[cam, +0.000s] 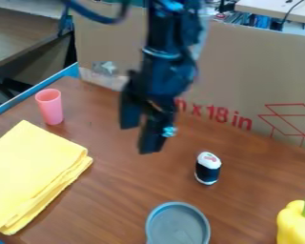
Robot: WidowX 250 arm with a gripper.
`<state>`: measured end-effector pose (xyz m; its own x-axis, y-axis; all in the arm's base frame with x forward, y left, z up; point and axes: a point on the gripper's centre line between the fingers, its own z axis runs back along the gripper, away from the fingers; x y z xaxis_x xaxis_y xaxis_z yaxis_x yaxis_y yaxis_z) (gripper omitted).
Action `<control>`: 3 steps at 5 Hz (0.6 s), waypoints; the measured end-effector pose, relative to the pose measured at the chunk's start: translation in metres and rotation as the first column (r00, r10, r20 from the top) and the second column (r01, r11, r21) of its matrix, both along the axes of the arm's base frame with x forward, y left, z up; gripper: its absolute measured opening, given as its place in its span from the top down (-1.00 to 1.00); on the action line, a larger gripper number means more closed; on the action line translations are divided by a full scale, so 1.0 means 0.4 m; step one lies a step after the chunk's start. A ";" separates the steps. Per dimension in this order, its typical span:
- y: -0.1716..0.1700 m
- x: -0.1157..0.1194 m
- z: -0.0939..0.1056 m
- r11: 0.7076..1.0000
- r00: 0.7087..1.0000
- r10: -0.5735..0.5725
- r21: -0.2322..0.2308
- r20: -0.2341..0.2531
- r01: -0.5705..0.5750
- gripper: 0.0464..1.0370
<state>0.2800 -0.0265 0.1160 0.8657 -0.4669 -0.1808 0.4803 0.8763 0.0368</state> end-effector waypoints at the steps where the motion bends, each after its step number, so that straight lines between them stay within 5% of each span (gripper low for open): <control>1: -0.049 0.073 -0.050 0.999 0.999 -0.040 0.023 -0.031 0.040 -0.93; 3: -0.071 0.166 -0.164 0.998 0.999 -0.033 0.045 -0.037 0.034 -0.93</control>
<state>0.3462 -0.0548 0.0503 0.8422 -0.4862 -0.2331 0.5112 0.8575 0.0584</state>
